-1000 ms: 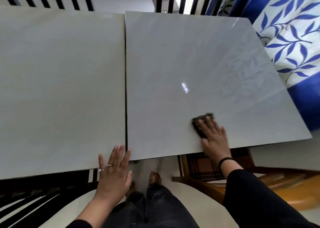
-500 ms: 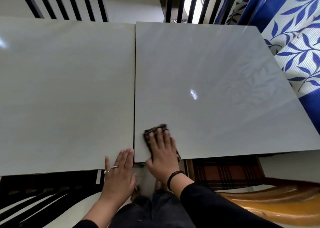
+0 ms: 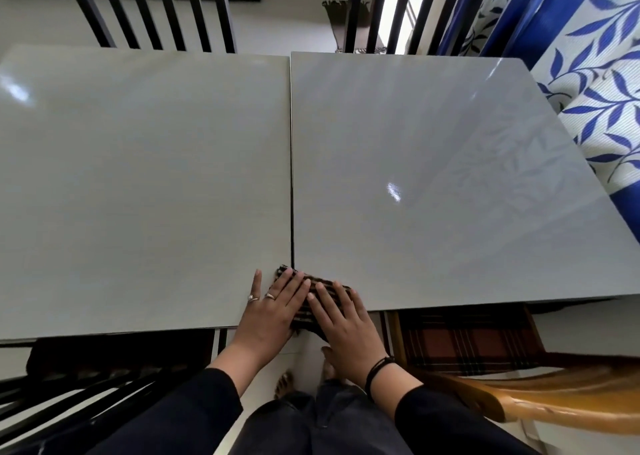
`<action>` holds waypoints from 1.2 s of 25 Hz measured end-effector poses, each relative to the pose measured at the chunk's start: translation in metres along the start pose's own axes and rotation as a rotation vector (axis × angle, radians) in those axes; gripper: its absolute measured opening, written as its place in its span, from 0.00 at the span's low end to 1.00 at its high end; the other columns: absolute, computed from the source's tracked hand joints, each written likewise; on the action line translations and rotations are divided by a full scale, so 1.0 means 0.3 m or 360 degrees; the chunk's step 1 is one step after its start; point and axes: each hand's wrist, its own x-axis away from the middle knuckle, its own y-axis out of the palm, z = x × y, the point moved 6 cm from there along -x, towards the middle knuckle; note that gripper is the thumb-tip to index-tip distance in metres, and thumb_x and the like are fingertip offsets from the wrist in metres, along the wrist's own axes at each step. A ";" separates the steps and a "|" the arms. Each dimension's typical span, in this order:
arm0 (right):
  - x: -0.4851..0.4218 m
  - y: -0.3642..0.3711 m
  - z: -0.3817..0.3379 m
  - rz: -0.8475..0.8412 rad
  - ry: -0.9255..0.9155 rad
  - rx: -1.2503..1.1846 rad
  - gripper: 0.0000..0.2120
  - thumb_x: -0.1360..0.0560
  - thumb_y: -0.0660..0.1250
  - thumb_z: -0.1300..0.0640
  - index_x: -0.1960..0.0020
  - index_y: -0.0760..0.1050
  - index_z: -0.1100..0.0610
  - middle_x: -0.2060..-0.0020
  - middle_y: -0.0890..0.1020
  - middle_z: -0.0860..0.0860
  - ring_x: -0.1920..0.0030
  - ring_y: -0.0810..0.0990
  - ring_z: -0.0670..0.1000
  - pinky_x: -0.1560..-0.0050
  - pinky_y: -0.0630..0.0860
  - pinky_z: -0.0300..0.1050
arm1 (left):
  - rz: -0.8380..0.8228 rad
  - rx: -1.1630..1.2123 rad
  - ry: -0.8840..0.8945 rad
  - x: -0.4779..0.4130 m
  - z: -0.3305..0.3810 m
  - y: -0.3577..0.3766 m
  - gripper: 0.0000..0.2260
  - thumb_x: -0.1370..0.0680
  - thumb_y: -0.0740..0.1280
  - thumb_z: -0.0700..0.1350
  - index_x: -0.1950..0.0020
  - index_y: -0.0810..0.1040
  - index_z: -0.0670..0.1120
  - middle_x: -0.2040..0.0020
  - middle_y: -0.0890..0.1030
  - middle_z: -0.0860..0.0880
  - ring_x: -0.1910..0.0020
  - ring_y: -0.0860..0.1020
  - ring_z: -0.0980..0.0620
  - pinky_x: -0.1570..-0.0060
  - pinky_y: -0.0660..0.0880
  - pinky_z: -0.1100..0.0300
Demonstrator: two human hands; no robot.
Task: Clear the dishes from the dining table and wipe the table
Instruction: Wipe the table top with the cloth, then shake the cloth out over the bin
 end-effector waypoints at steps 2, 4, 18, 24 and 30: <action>-0.002 -0.008 0.006 0.0101 0.0044 0.0043 0.38 0.33 0.70 0.55 0.25 0.63 0.53 0.27 0.67 0.53 0.27 0.64 0.60 0.30 0.58 0.65 | 0.0054 -0.0016 0.0009 0.010 0.001 0.002 0.40 0.39 0.79 0.47 0.29 0.70 0.45 0.29 0.70 0.46 0.30 0.68 0.45 0.34 0.54 0.32; -0.002 -0.021 0.012 0.0202 0.0037 0.0092 0.32 0.30 0.63 0.59 0.26 0.64 0.52 0.28 0.68 0.53 0.27 0.64 0.59 0.31 0.56 0.64 | 0.0139 -0.0064 0.0039 0.027 0.003 0.005 0.36 0.37 0.77 0.44 0.30 0.71 0.44 0.29 0.70 0.45 0.30 0.68 0.45 0.34 0.58 0.30; 0.254 -0.297 -0.092 0.1091 -0.0633 -0.0224 0.11 0.24 0.66 0.61 0.44 0.81 0.50 0.47 0.83 0.46 0.42 0.80 0.48 0.36 0.67 0.65 | 0.0618 0.0134 -0.0117 0.441 0.127 -0.234 0.17 0.27 0.66 0.40 0.38 0.79 0.45 0.41 0.81 0.49 0.43 0.80 0.52 0.37 0.70 0.40; 0.380 -0.382 -0.209 0.1040 -0.1286 -0.0474 0.12 0.24 0.69 0.58 0.41 0.79 0.51 0.44 0.82 0.47 0.39 0.78 0.47 0.32 0.64 0.61 | 0.0713 0.0156 -0.0673 0.761 0.292 -0.343 0.14 0.24 0.64 0.44 0.40 0.80 0.45 0.42 0.82 0.50 0.44 0.80 0.52 0.36 0.68 0.46; 0.493 -0.443 -0.528 0.0925 -0.1931 -0.0755 0.10 0.23 0.67 0.60 0.44 0.81 0.53 0.45 0.82 0.48 0.43 0.80 0.48 0.33 0.66 0.59 | 0.0846 0.0000 -0.1411 1.172 0.438 -0.414 0.13 0.23 0.61 0.42 0.42 0.80 0.45 0.44 0.82 0.51 0.46 0.81 0.52 0.37 0.69 0.47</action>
